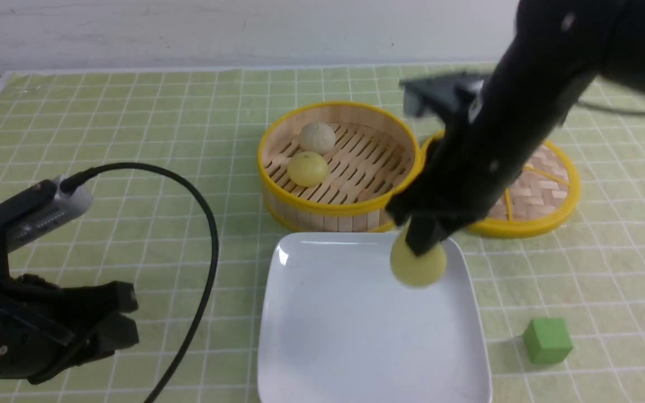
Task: Put the steamed buns into the plate on the green tablecloth.
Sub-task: 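Move the steamed bun from the bamboo steamer onto the white plate with the right gripper, then reach into the bamboo steamer and grasp a bun with the left gripper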
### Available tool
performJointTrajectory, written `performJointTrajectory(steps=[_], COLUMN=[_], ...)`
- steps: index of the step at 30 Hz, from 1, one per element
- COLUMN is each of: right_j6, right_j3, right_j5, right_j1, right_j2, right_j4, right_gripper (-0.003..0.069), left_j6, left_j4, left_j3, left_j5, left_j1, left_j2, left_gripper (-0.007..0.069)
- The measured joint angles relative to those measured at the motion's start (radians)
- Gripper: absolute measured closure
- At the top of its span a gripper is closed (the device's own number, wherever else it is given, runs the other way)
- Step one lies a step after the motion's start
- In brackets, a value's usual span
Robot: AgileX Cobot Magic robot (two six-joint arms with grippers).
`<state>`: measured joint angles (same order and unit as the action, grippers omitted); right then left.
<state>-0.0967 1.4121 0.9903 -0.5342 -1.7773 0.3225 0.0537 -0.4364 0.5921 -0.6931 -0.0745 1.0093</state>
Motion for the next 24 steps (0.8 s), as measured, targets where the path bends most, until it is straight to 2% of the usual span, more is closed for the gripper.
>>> performJointTrajectory(steps=[1, 2, 3, 4, 6, 7, 8, 10, 13, 15, 16, 18, 21, 23, 24], right_j6=[-0.003, -0.003, -0.004, -0.004, 0.003, 0.004, 0.017, 0.025, 0.028, 0.028, 0.028, 0.028, 0.028, 0.028, 0.028], right_j3=[-0.071, -0.071, -0.144, -0.158, -0.202, -0.203, -0.195, -0.163, -0.096, -0.061, -0.038, -0.03, -0.071, -0.135, -0.192], right_j5=[-0.083, -0.099, -0.2, -0.234, -0.297, -0.298, -0.284, -0.236, -0.11, -0.049, 0.033, 0.146, 0.215, 0.226, 0.229], right_j1=[-0.007, -0.008, -0.011, -0.011, -0.011, -0.011, -0.006, 0.005, 0.039, 0.056, 0.075, 0.106, 0.134, 0.146, 0.149], right_j2=[-0.009, -0.011, -0.027, -0.031, -0.056, -0.059, -0.058, -0.046, 0.009, 0.047, 0.099, 0.203, 0.335, 0.429, 0.484], right_j4=[-0.002, -0.002, -0.006, -0.006, -0.006, -0.006, -0.003, -0.003, -0.023, -0.046, -0.069, -0.11, -0.154, -0.165, -0.17], right_gripper=[0.0619, 0.0615, 0.0578, 0.0563, 0.043, 0.0407, 0.0293, 0.0218, 0.0165, 0.0179, 0.023, 0.0386, 0.0599, 0.0662, 0.0671], left_j6=[0.0, 0.0, 0.0, 0.0, 0.0, 0.0, 0.0, 0.0, 0.0, 0.0, 0.0, 0.0, -0.001, -0.018, -0.036], left_j4=[0.0, 0.0, 0.0, 0.0, 0.0, -0.001, -0.001, -0.003, -0.009, -0.015, -0.016, -0.022, -0.024, -0.024, -0.025], left_j3=[0.0, 0.0, 0.0, 0.0, 0.0, 0.0, 0.0, 0.0, 0.0, 0.0, 0.0, 0.007, 0.076, 0.167, 0.227], left_j5=[0.001, 0.001, 0.003, 0.003, 0.007, 0.009, 0.027, 0.05, 0.087, 0.1, 0.116, 0.133, 0.114, 0.044, -0.007], left_j1=[0.0, 0.0, 0.0, 0.0, 0.0, 0.0, 0.0, 0.0, 0.0, 0.0, 0.0, 0.0, 0.0, 0.0, 0.0], left_j2=[0.0, 0.0, 0.0, 0.0, 0.0, 0.0, 0.0, 0.0, 0.0, 0.0, 0.0, 0.007, 0.056, 0.112, 0.15], left_gripper=[0.0407, 0.0407, 0.0407, 0.0407, 0.0402, 0.04, 0.0395, 0.0391, 0.0391, 0.0391, 0.0391, 0.0396, 0.0452, 0.0529, 0.0568])
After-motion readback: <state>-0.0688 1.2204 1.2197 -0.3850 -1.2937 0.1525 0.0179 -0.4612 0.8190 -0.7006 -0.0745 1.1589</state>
